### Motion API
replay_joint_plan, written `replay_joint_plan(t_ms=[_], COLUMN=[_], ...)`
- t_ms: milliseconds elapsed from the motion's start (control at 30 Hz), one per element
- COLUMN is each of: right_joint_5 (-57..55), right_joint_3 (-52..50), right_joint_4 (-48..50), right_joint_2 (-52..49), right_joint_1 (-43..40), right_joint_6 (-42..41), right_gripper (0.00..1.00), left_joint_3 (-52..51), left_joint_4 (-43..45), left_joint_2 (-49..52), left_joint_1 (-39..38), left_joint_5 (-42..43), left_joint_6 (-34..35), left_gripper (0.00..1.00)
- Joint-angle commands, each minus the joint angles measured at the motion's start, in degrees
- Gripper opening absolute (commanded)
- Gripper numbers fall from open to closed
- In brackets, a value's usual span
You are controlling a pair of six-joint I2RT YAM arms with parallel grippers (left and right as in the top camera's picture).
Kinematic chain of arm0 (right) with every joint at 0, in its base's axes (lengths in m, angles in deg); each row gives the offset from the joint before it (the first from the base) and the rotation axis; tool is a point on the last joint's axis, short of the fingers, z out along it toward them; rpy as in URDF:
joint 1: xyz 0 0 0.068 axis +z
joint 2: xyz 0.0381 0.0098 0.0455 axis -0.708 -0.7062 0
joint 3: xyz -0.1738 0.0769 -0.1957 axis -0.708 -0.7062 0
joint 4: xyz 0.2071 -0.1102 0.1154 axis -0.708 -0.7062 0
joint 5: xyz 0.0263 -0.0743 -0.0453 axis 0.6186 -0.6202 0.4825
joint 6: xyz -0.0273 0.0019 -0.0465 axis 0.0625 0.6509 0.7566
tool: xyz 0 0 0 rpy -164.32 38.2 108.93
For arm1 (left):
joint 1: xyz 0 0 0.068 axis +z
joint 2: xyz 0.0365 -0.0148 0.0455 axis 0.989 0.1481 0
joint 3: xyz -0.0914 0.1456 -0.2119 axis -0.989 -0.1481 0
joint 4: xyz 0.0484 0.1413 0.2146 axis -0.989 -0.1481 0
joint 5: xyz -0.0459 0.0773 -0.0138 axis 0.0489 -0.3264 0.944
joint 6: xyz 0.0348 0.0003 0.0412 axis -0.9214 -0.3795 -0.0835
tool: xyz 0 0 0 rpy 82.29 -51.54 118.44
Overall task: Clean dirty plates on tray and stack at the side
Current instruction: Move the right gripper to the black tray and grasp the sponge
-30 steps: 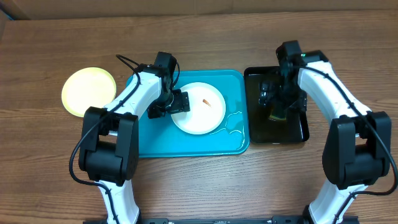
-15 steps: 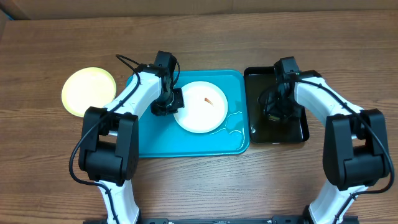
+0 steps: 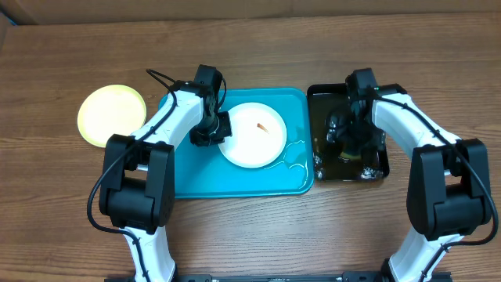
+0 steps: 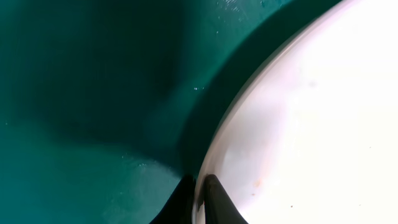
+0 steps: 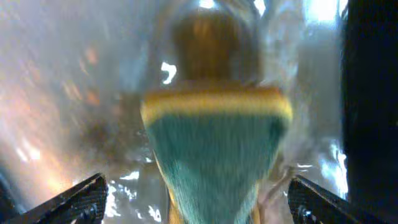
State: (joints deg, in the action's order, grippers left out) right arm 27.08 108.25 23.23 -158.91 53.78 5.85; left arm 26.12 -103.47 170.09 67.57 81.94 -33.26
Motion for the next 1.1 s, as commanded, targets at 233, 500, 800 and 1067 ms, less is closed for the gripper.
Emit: replay_joint_plan(t_ms=[233,500,800,1067], right_joint_5=[-3.19,-3.19,-3.21,-3.26], right_joint_3=[-5.64,-5.57,-4.96,4.33], right_joint_4=[10.86,9.79,6.38,-5.88], right_joint_2=[-0.24,-0.22,-0.11,1.97], right_joint_1=[-0.09,-0.09,-0.09,-0.09], right_joint_6=[0.02,0.02,0.07,0.92], right_gripper=[0.7,0.96,0.04,0.04], left_joint_3=[0.02,0.02,0.02,0.02], left_joint_4=[-0.63,-0.63,-0.66,-0.68], left_joint_2=[-0.17,-0.17,-0.17,-0.17], left_joint_1=[-0.55,-0.55,-0.57,-0.81], left_joint_5=[-0.79,-0.81,-0.79,-0.79], left_joint_6=[-0.22,-0.24,-0.24,-0.22], left_gripper=[0.08,0.08,0.08,0.07])
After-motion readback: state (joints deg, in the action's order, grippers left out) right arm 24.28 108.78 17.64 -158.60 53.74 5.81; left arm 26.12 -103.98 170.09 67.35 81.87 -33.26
